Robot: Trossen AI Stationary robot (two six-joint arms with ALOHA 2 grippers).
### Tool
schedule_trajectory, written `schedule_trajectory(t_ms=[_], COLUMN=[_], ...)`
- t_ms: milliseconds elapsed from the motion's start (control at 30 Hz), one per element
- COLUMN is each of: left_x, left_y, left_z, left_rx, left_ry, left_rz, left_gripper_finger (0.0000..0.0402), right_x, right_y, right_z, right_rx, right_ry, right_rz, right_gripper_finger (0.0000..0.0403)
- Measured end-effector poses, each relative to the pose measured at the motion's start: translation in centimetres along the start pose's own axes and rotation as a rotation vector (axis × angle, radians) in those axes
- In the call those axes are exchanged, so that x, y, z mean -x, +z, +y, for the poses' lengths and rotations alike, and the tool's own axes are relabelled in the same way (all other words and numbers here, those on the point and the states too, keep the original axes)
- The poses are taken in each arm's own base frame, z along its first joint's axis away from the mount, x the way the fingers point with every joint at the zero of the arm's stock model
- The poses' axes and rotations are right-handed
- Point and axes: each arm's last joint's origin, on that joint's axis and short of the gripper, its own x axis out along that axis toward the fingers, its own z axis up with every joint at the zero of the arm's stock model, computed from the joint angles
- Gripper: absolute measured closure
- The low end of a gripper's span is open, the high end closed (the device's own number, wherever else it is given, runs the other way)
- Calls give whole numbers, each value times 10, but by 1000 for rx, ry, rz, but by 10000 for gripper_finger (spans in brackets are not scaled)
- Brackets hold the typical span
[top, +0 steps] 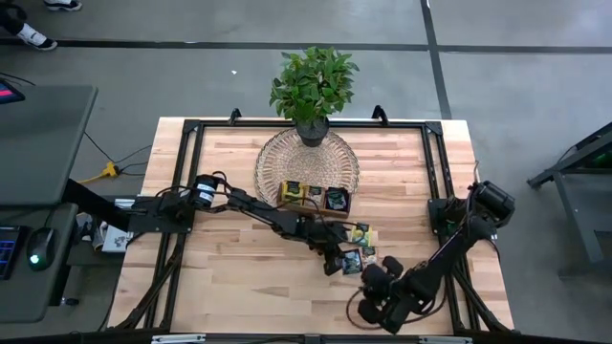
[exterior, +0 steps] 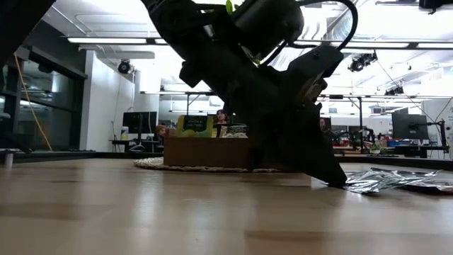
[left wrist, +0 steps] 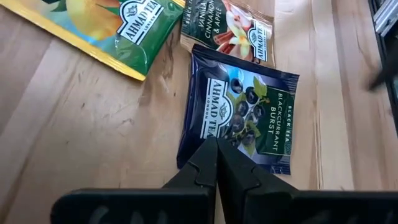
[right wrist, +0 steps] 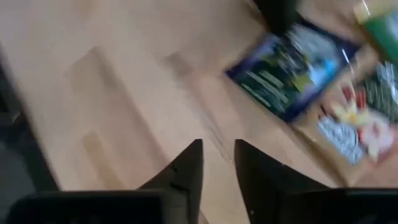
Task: Pick & Place Tea
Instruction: Put the violet tea bag into the right section of the wooden organizer
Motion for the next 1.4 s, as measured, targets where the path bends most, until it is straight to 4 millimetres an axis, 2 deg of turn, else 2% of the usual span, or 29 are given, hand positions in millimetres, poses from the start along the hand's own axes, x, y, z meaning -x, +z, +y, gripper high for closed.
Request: schedule_trajectory(t_ms=[100, 267, 367, 500, 700, 833, 1100, 1233, 1400], left_x=[0, -1, 0, 0, 0, 0, 0, 0, 0], left_y=[0, -4, -4, -4, -8, -9, -9, -9, -9], left_z=[0, -2, -2, -1, -2, -1, 0, 0, 0], left_rx=[20, 48, 79, 150, 356, 409, 513, 509, 503], left_ry=[-10, 6, 8, 7, 56, 106, 134, 137, 134], left_rz=[8, 18, 17, 18, 26, 5, -26, -27, -28], left_gripper_finger=[402, 401, 402, 402, 402, 401, 401, 401, 401], right_x=[-12, -26, -31, -38, -42, -34, 0, 25, 51], right_y=[-6, -10, -8, 1, 15, 17, 9, -3, -30], right_z=[-8, -11, -12, -17, -20, -24, -37, -44, -42], right_rx=[-191, -394, -472, -523, -579, -573, -532, -480, -347], right_ry=[27, 226, 289, 266, 259, 229, 134, 112, 196], right_rz=[40, 42, 36, 25, 15, 52, 106, 195, 236], right_gripper_finger=[284, 257, 259, 267, 276, 284, 319, 345, 374])
